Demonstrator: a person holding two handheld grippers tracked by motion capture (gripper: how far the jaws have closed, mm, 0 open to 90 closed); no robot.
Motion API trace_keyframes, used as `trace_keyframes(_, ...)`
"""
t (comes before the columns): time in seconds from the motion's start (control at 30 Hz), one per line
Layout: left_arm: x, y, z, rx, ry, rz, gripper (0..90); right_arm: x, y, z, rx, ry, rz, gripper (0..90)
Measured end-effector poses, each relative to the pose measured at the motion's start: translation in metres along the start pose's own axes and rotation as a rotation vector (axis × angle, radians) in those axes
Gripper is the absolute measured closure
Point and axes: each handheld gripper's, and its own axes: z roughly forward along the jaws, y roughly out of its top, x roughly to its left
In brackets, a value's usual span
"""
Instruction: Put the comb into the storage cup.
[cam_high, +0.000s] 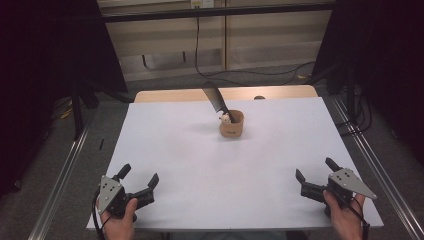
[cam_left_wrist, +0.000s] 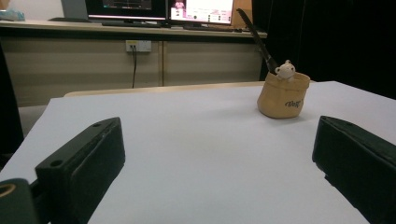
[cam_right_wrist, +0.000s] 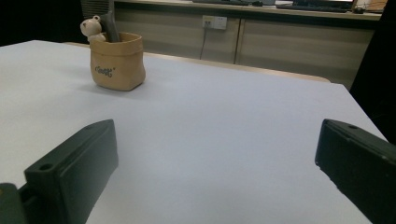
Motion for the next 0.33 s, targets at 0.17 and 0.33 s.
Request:
trace_keyframes(0.17, -0.0026, -0.0009, 0.0028, 0.013, -0.012, -0.006, 2.6, -0.0033, 0.0009, 0.0006, -0.023, -0.018, 0.005, 0.0)
trace_keyframes(0.33, -0.0007, -0.0009, 0.0033, 0.019, -0.005, -0.006, 2.6, -0.0034, 0.0002, 0.0024, -0.024, 0.001, 0.006, 0.0)
